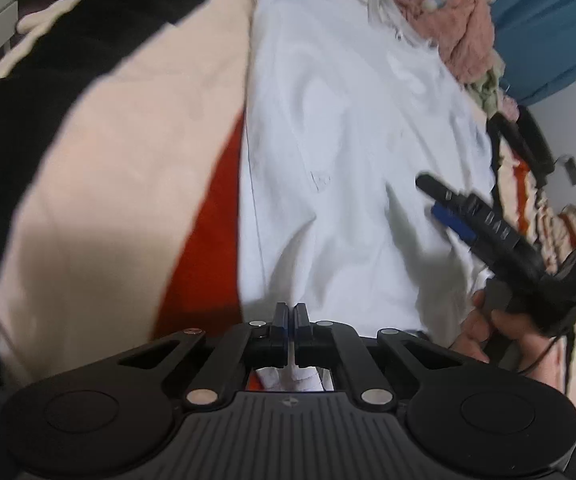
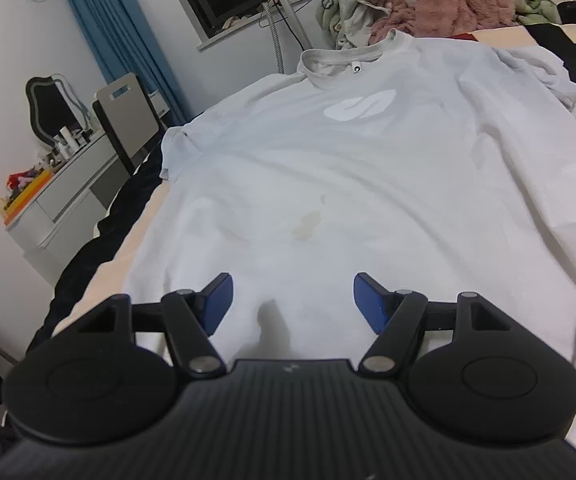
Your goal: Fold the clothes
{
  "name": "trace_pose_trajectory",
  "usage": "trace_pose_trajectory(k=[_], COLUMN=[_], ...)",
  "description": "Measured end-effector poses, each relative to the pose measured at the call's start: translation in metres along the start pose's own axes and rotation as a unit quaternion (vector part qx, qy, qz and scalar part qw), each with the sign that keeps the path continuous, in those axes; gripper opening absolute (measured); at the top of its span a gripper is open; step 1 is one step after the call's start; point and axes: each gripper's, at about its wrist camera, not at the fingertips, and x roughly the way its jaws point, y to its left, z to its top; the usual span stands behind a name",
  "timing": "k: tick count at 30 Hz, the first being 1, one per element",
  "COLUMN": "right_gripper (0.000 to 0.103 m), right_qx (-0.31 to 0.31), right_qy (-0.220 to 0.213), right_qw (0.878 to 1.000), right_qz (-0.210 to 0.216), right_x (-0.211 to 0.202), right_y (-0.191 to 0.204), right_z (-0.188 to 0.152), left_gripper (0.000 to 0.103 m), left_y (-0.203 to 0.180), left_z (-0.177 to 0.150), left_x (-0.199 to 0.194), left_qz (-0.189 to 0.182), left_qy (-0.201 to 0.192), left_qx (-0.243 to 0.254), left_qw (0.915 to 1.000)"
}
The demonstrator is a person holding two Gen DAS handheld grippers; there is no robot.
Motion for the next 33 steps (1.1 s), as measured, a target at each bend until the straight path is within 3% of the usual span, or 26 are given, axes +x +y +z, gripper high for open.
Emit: trace_pose_trajectory(k=[2, 5, 9, 12, 14, 17, 18, 19, 22, 28, 31, 33], right_gripper=[0.070, 0.070, 0.070, 0.070, 0.070, 0.070, 0.070, 0.070, 0.070, 0.070, 0.070, 0.070], right_qx=[0.005, 0.006, -0.009, -0.027, -0.038, -0.052, -0.055, -0.057, -0.073, -0.096, -0.103, -0.105], right_qy=[-0.002, -0.009, -0.025, -0.037, -0.046, -0.062, -0.069, -0.077, -0.101, -0.147, -0.168, -0.178], right_qw=[1.000, 1.000, 1.000, 0.999, 0.998, 0.996, 0.996, 0.995, 0.992, 0.983, 0.979, 0.977], right_qz=[-0.001, -0.005, -0.011, -0.020, -0.024, -0.027, -0.027, -0.027, -0.030, -0.044, -0.055, -0.061], right_x=[0.000, -0.002, -0.009, -0.014, -0.019, -0.027, -0.030, -0.033, -0.043, -0.066, -0.073, -0.076], right_y=[-0.002, -0.003, -0.001, 0.002, 0.003, 0.005, 0.006, 0.006, 0.009, 0.007, 0.004, 0.001], right_z=[0.002, 0.004, 0.006, 0.008, 0.009, 0.011, 0.013, 0.015, 0.021, 0.031, 0.035, 0.036], left_gripper=[0.002, 0.001, 0.000, 0.002, 0.010, 0.029, 0.043, 0.050, 0.053, 0.068, 0.076, 0.083], left_y=[0.012, 0.016, 0.016, 0.011, 0.008, -0.017, -0.025, -0.034, -0.060, -0.113, -0.139, -0.144], left_z=[0.006, 0.011, 0.016, 0.021, 0.025, 0.033, 0.036, 0.038, 0.047, 0.063, 0.071, 0.063], left_x=[-0.016, -0.015, -0.009, -0.009, -0.010, -0.005, -0.003, -0.001, 0.004, 0.016, 0.021, 0.030], left_qz=[0.024, 0.098, 0.196, 0.190, 0.184, 0.163, 0.156, 0.149, 0.128, 0.083, 0.061, 0.073], left_qy=[-0.004, 0.012, 0.038, 0.035, 0.032, -0.016, -0.033, -0.049, -0.100, -0.199, -0.248, -0.281], left_qx=[-0.009, 0.001, 0.026, 0.039, 0.046, 0.070, 0.079, 0.087, 0.111, 0.159, 0.182, 0.201], left_qw=[0.9997, 0.9951, 0.9795, 0.9803, 0.9814, 0.9839, 0.9840, 0.9837, 0.9805, 0.9634, 0.9497, 0.9355])
